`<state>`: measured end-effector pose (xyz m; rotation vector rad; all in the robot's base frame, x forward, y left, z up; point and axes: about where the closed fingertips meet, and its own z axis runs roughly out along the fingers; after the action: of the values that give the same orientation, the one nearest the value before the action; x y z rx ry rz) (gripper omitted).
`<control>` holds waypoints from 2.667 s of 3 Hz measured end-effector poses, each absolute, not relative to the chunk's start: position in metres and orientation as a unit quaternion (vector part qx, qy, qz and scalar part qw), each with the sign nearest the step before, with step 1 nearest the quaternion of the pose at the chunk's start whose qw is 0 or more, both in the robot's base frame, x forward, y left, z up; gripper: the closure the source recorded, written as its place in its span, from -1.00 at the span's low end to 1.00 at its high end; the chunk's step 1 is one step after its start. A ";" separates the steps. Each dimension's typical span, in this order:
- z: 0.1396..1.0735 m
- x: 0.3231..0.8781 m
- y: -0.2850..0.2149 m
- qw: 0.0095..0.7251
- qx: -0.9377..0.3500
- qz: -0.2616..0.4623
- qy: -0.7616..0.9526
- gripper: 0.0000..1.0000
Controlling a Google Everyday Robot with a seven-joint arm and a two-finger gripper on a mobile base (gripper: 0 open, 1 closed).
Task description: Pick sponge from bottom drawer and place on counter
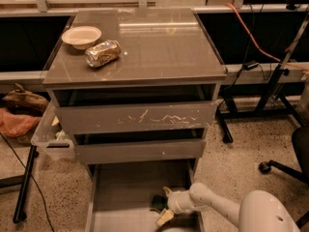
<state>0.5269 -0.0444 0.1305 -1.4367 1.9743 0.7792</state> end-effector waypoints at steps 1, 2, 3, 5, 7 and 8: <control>0.130 0.527 -0.044 0.285 -0.537 0.291 0.738 -0.62; 0.130 0.527 -0.044 0.285 -0.537 0.291 0.738 -0.16; 0.131 0.527 -0.044 0.285 -0.537 0.292 0.738 0.31; 0.218 0.521 -0.040 0.343 -0.562 0.320 0.681 1.00; 0.318 0.500 -0.036 0.384 -0.601 0.309 0.630 1.00; 0.320 0.500 -0.036 0.384 -0.601 0.309 0.629 1.00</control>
Offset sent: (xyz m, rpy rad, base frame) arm 0.0000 0.0000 0.0000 0.0000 0.0000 0.0000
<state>0.4999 -0.0355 0.3197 -1.5307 1.6041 0.7880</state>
